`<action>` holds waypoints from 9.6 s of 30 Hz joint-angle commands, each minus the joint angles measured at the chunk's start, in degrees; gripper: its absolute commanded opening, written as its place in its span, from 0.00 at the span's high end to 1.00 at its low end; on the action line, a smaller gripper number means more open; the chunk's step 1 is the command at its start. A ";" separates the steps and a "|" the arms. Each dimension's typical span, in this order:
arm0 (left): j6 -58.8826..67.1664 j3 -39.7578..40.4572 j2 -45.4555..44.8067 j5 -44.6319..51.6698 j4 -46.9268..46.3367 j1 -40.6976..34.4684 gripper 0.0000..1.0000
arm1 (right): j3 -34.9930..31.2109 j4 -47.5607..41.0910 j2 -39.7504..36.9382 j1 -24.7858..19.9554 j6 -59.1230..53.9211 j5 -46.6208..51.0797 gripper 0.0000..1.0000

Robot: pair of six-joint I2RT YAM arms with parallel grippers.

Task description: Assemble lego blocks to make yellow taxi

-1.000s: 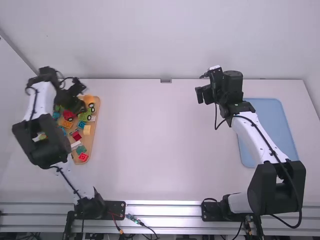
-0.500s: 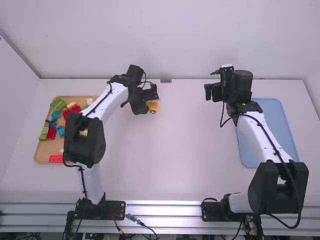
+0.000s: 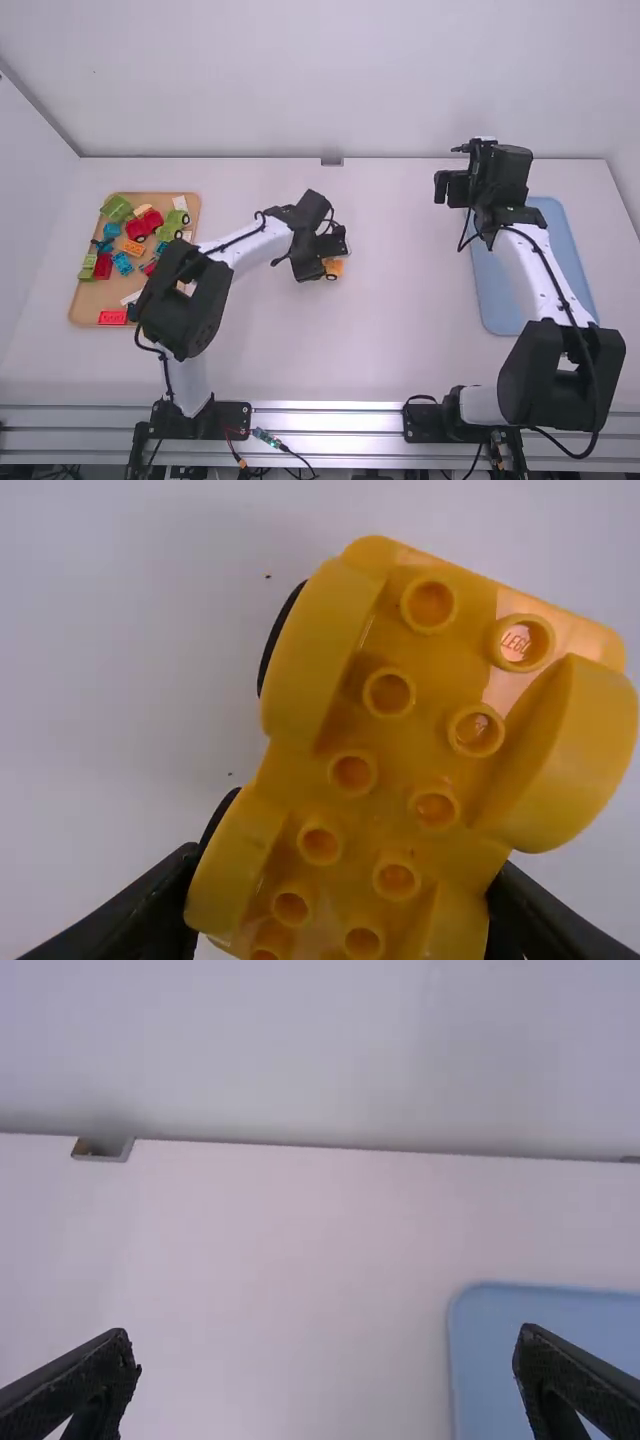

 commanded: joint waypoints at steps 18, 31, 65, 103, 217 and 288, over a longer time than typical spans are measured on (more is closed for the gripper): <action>-0.24 -15.47 -9.43 3.06 13.18 -0.46 0.63 | -14.45 10.05 -2.16 1.84 -21.84 -24.41 0.01; -3.65 -15.58 -4.82 3.06 16.22 0.92 0.60 | -19.71 17.11 -2.90 6.03 -22.77 -26.69 0.01; -0.13 0.00 -8.93 -3.87 -7.10 3.93 0.01 | -19.74 17.94 -2.90 5.90 -22.36 -27.17 0.01; -21.03 2.10 -13.34 2.95 -12.17 52.00 0.01 | -19.74 20.55 -2.90 5.90 -21.11 -27.15 0.01; -19.28 -25.66 -4.51 10.08 31.34 55.78 0.55 | -19.74 17.92 -2.88 5.92 -21.31 -27.21 0.01; 21.09 -17.81 -16.25 27.26 7.52 18.38 0.98 | -23.69 44.98 30.89 23.28 -39.76 -43.65 0.01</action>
